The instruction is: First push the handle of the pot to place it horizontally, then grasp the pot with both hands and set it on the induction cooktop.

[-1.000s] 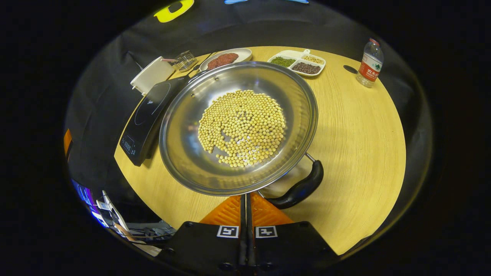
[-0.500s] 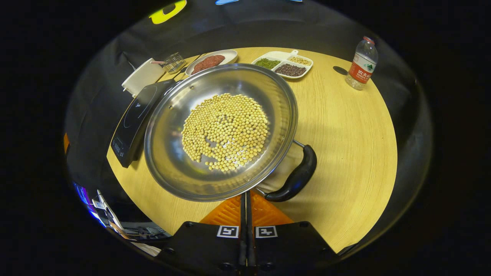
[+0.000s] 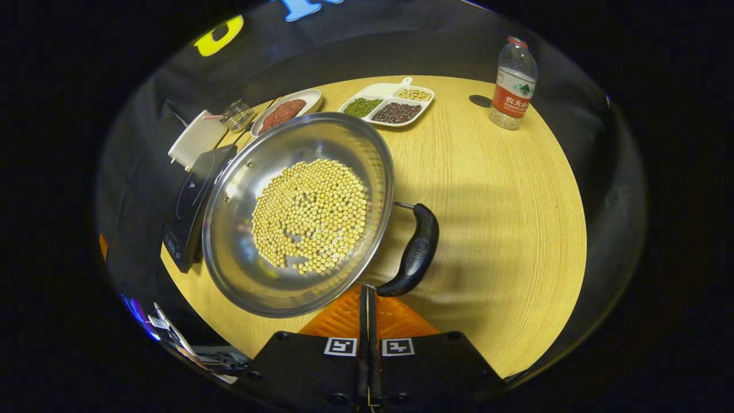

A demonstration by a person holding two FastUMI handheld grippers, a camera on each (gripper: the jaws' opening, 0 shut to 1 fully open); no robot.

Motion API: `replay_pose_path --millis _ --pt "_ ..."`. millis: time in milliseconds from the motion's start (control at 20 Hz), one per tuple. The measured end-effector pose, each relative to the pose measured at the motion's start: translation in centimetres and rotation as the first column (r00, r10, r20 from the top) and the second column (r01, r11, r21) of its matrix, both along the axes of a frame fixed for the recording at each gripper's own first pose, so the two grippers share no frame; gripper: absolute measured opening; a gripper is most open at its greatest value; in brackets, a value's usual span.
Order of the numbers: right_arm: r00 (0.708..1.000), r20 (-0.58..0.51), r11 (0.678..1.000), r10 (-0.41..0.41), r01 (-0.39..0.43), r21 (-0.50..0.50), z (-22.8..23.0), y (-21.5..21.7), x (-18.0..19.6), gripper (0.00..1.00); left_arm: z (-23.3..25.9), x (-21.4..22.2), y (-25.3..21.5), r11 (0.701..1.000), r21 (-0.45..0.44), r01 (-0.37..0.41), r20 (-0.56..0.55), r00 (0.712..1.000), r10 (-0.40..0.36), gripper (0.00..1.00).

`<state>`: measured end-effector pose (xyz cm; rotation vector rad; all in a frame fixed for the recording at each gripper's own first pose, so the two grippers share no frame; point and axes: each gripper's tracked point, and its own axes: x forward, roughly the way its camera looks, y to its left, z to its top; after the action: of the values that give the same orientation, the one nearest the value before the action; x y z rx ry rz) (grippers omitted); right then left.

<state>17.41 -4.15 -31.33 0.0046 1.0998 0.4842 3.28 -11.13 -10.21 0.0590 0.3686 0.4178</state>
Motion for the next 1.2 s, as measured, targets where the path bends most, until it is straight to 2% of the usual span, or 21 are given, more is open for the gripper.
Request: replay_pose_path --millis 200,350,500,650,800,850,900,1000,1050,1100,1200 --pt "0.999 0.0 0.998 -0.044 0.044 0.046 0.0 -0.3 1.6 0.0 -0.5 0.3 -1.6 1.0 -0.011 -0.003 -0.008 1.0 0.003 0.92" --pt "0.997 0.004 0.994 -0.076 0.075 0.077 0.1 -0.5 2.5 0.02 -1.4 0.3 -2.4 1.0 -0.021 -0.007 -0.026 1.0 0.006 0.92" --pt "0.995 0.008 0.991 -0.101 0.099 0.091 0.2 -0.7 2.7 0.02 -2.6 0.8 -3.5 0.996 -0.087 0.01 -0.032 0.999 -0.012 0.94" --pt "0.993 0.026 0.99 -0.119 0.117 0.076 0.4 -1.4 2.8 0.02 -3.2 1.7 -2.6 0.991 -0.134 0.006 -0.019 1.0 -0.008 0.92" --pt "0.988 0.066 0.989 -0.142 0.139 0.053 0.8 -2.5 2.7 0.25 -3.4 3.1 -0.9 0.988 -0.153 0.017 -0.005 1.0 -0.018 0.94" --pt "0.984 0.077 0.986 -0.161 0.157 0.051 1.0 -2.9 2.8 0.4 -3.7 3.8 -0.7 0.985 -0.167 0.042 -0.006 0.999 -0.043 0.94" --pt "0.98 0.083 0.982 -0.182 0.177 0.059 1.6 -3.2 2.6 0.49 -4.2 4.7 -0.3 0.981 -0.18 0.068 -0.011 0.997 -0.071 0.94" --pt "0.966 0.106 0.97 -0.236 0.228 0.08 3.0 -3.7 2.3 0.77 -4.7 6.4 0.6 0.972 -0.205 0.118 -0.011 0.992 -0.123 0.92" --pt "0.957 0.122 0.963 -0.263 0.253 0.092 3.8 -3.9 2.4 0.85 -4.9 7.4 1.0 0.964 -0.222 0.144 -0.009 0.989 -0.149 0.92" --pt "0.947 0.136 0.955 -0.291 0.278 0.102 4.7 -4.0 2.5 0.99 -5.3 8.3 1.2 0.956 -0.242 0.169 -0.008 0.984 -0.176 0.94" --pt "0.928 0.154 0.938 -0.339 0.32 0.136 6.3 -3.9 2.6 0.98 -6.2 10.5 1.5 0.933 -0.289 0.214 -0.004 0.974 -0.225 0.94"
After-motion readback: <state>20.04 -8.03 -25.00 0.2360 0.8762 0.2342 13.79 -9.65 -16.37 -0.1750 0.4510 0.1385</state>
